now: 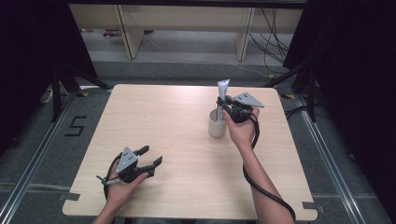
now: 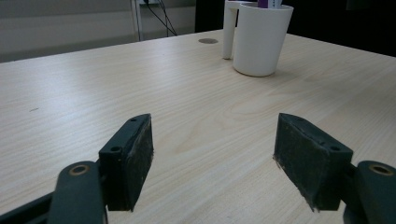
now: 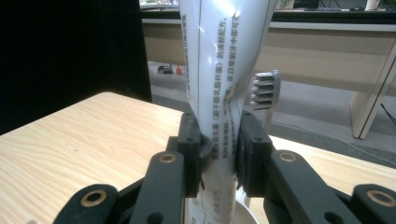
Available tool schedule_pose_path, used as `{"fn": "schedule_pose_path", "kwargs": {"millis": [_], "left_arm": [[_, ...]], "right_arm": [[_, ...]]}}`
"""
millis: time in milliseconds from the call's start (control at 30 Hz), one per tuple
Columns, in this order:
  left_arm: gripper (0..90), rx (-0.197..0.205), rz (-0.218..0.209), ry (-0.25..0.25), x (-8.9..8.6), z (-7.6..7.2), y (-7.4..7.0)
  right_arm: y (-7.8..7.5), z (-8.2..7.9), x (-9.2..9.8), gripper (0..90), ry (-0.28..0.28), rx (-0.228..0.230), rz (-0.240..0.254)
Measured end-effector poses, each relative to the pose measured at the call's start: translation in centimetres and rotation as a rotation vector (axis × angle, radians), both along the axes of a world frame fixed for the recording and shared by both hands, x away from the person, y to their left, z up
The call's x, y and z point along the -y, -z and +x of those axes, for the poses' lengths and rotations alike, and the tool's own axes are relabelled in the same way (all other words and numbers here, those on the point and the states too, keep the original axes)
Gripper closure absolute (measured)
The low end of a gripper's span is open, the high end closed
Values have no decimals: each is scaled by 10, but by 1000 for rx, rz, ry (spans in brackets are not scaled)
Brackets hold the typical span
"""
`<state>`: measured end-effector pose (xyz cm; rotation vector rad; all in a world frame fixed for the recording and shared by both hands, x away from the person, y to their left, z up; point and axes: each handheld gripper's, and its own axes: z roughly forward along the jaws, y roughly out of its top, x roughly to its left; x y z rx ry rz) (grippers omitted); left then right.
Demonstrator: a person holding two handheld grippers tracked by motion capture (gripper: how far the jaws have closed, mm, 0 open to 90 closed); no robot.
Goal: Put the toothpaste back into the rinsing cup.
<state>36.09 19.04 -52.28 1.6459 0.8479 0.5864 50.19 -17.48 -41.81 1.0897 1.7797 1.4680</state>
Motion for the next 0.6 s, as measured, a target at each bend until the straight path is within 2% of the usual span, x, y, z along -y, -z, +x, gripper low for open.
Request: {"fn": "schedule_pose_path", "kwargs": {"millis": [133, 267, 300, 333, 467, 500, 600], "left_arm": [[281, -8, 11, -6, 0, -1, -1], [281, -8, 9, -5, 0, -1, -1], [281, -8, 8, -4, 0, -1, -1], [281, -8, 8, -5, 0, -1, -1], [281, -9, 8, -4, 0, -1, -1], [281, -9, 7, -4, 0, -1, -1], [281, -9, 10, -5, 0, -1, -1]], "right_arm": [[2, 0, 0, 746, -6, 9, -11], [4, 0, -1, 745, -6, -5, -5], [5, 2, -1, 745, -18, 10, -21], [6, 1, -2, 745, -8, -6, -9], [7, 1, -2, 745, -9, -6, -18], [8, 2, -2, 745, -8, 7, -27], [10, 1, -3, 745, -11, -15, -18]]}}
